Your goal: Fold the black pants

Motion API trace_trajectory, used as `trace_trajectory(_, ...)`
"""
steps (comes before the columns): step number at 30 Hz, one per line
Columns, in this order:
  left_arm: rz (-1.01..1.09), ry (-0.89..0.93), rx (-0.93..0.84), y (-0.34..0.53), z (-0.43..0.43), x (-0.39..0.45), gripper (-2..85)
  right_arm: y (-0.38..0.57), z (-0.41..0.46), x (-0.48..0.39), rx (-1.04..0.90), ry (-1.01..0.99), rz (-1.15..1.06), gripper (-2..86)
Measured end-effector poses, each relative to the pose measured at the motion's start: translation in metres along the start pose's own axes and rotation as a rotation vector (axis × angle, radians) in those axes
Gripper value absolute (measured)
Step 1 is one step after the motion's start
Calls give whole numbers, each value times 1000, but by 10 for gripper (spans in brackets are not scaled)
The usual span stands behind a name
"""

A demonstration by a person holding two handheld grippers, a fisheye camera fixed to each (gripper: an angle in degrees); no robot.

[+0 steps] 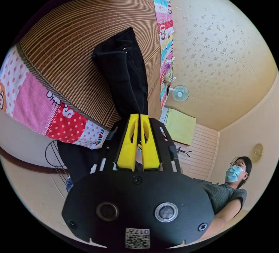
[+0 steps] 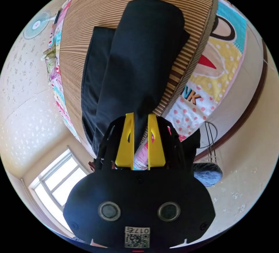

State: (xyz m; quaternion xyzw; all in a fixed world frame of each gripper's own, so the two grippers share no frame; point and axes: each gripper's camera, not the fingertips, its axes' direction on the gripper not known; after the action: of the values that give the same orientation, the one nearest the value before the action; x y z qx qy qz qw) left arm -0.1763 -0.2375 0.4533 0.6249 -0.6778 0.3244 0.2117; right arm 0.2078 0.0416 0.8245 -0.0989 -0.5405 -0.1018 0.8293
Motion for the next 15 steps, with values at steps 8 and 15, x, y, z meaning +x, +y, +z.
trace_trajectory(8,149,73,-17,12,-2,35,-10,38,-58,15,-1,-517,-277,18)
trace_trajectory(15,272,207,83,69,-64,50,-10,146,-159,26,-1,-614,-579,9)
